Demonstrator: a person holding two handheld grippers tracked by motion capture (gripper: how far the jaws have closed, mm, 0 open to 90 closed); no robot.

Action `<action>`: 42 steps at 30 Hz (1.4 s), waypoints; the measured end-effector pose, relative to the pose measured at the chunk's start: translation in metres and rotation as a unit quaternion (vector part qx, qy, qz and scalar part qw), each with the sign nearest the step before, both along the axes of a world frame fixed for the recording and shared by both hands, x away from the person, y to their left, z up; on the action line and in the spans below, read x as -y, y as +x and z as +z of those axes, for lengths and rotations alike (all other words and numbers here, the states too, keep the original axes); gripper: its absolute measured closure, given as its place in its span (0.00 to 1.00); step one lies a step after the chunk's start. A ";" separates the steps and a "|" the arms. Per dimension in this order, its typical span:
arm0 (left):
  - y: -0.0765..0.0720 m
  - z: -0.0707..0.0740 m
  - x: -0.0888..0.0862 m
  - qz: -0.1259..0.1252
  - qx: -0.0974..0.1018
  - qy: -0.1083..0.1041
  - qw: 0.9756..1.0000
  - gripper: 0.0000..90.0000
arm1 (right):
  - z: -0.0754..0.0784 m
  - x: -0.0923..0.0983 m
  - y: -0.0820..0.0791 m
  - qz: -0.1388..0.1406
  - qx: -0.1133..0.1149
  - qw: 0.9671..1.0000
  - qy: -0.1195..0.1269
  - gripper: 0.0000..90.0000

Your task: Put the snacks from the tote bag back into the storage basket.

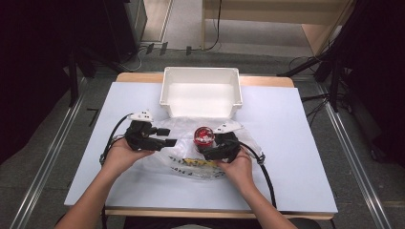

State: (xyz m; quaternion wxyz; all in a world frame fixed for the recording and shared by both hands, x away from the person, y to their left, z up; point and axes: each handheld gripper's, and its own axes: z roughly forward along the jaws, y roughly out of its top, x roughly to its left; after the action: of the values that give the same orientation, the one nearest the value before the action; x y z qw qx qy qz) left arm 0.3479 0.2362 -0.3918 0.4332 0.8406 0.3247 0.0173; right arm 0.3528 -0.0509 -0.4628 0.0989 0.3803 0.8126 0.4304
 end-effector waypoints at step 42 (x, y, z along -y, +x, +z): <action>0.003 -0.003 -0.003 0.003 -0.008 0.000 1.000 0.44 | -0.004 -0.016 0.008 0.009 0.033 0.999 -0.010 0.27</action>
State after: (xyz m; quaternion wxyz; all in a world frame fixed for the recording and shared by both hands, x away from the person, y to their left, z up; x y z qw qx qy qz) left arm 0.3505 0.2396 -0.3947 0.4305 0.8398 0.3307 0.0116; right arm 0.3604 -0.0344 -0.4663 0.1258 0.3578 0.8164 0.4354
